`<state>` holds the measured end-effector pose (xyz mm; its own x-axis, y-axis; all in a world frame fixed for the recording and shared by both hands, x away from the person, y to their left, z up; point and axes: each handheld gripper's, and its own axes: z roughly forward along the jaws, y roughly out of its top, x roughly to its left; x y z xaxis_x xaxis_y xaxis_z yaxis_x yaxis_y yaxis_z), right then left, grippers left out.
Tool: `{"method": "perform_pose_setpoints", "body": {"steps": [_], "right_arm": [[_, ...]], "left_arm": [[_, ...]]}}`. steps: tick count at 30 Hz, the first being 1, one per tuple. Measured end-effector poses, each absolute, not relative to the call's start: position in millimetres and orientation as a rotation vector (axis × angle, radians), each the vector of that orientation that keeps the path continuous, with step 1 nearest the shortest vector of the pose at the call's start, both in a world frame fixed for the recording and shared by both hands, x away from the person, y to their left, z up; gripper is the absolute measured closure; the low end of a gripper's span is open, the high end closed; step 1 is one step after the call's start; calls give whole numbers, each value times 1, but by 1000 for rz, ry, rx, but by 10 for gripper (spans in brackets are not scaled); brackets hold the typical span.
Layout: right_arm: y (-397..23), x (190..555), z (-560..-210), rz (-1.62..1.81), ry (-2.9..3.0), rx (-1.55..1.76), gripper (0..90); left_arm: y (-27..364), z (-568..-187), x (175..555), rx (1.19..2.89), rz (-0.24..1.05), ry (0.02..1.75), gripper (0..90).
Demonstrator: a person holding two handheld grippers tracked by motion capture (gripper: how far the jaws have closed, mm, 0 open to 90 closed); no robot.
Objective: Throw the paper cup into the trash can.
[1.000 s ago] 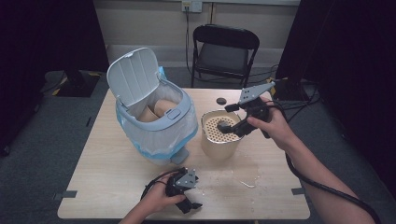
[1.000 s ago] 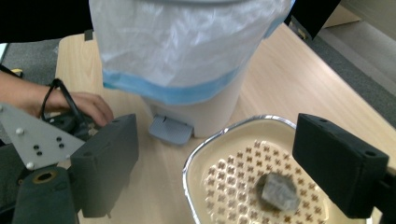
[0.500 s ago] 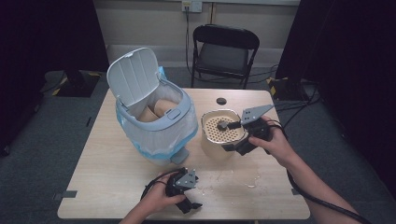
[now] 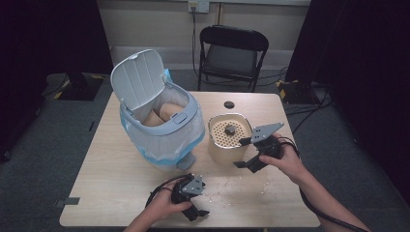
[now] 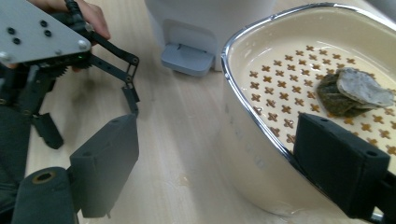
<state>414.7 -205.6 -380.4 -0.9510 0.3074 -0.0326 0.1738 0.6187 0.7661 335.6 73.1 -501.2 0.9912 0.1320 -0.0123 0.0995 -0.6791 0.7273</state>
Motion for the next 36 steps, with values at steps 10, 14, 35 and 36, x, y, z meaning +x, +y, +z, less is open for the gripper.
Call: {"method": "perform_pose_setpoints", "body": {"steps": [10,14,35,36], "right_arm": [[-209,413,-374,1253,2690,379,143],[-212,410,-369,1272,2699,375,143],[-217,385,-425,1249,2791,397,143],[-218,386,-427,1252,2792,400,143]], "left_arm": [[73,-501,336,2319,51,161,61],[73,-501,336,2318,52,162,61],[73,-501,335,2325,52,163,61],[73,-501,336,2316,53,161,61]]}}
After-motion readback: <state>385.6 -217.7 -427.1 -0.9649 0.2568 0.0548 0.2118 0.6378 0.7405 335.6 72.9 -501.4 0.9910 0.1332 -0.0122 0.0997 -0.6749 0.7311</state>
